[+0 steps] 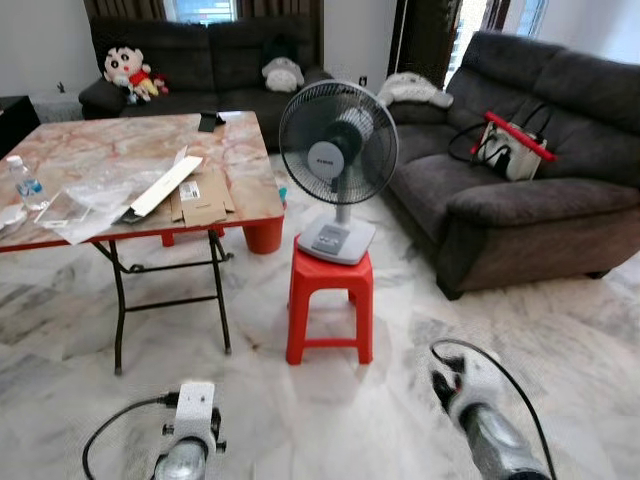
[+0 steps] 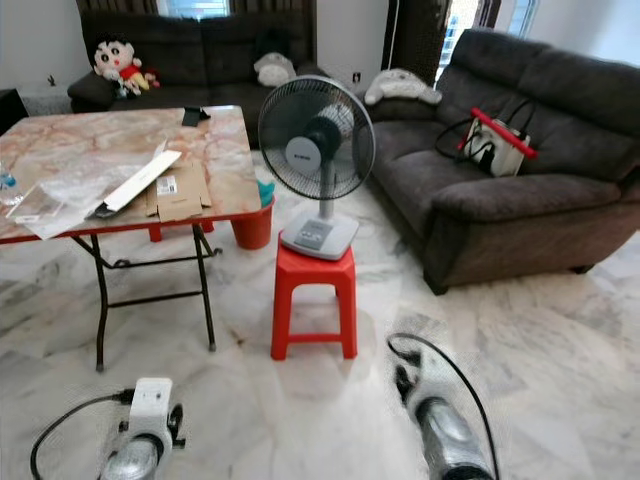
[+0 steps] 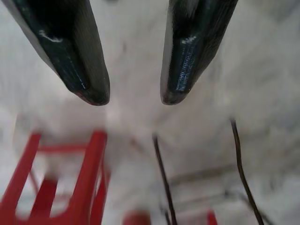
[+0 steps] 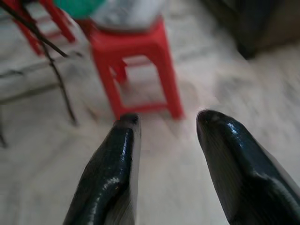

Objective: Picking trash to rubbish bin

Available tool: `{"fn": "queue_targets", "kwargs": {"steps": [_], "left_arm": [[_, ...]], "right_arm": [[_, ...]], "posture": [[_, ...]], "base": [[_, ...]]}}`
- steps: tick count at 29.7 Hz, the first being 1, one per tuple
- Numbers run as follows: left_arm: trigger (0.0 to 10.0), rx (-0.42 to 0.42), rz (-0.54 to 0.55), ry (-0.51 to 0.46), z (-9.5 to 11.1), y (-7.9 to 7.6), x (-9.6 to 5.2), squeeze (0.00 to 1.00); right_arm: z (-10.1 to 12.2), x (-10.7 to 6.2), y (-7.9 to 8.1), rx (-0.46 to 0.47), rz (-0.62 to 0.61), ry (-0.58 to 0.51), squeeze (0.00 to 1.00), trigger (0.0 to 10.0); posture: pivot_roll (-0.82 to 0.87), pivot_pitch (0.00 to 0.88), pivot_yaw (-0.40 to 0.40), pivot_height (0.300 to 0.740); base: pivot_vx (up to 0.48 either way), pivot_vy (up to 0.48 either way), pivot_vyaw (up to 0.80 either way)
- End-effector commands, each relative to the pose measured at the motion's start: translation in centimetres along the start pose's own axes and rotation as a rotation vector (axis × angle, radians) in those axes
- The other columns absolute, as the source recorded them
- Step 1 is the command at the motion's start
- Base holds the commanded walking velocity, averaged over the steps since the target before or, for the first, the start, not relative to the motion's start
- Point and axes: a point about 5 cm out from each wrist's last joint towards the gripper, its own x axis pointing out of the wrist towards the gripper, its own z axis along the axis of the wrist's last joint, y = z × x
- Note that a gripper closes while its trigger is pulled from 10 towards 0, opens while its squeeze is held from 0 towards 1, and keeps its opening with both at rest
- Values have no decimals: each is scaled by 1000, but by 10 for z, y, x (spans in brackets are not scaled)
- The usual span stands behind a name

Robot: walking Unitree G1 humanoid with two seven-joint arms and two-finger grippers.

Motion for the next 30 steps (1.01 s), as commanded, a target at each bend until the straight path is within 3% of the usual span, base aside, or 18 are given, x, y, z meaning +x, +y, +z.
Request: {"fn": "queue_targets", "kwargs": {"steps": [1, 2, 4, 7, 9, 16, 20, 30], "left_arm": [[10000, 24, 5, -90, 21, 0, 6, 0], [10000, 31, 11, -153, 36, -2, 9, 0], [10000, 36, 18, -206, 48, -3, 11, 0], [10000, 45, 13, -319, 75, -10, 14, 0], [10000, 46, 15, -353, 83, -12, 14, 0], [10000, 58, 7, -389, 95, -17, 15, 0], [10000, 56, 18, -403, 99, -18, 14, 0], [10000, 46, 40, -451, 107, -14, 9, 0]], "right_arm": [[16, 5, 8, 1, 33, -64, 0, 10000], [29, 11, 23, 19, 77, -107, 0, 10000], [40, 14, 37, 30, 128, -149, 0, 10000], [56, 18, 68, -14, 238, -207, 0, 10000], [60, 19, 77, -19, 266, -224, 0, 10000], [61, 19, 85, -49, 285, -230, 0, 10000], [61, 19, 84, 4, 286, -232, 0, 10000], [67, 18, 92, 8, 321, -256, 0, 10000]], "posture": [[-20, 0, -9, 740], [-18, 0, -10, 740], [-18, 0, -10, 740], [-15, 0, -14, 740], [-15, 0, -14, 740], [-17, 0, -16, 740], [-26, 0, -17, 740], [-30, 0, -15, 740]], "base": [[0, 0, 0], [0, 0, 0], [0, 0, 0], [0, 0, 0], [0, 0, 0], [0, 0, 386], [0, 0, 611], [0, 0, 0]]}}
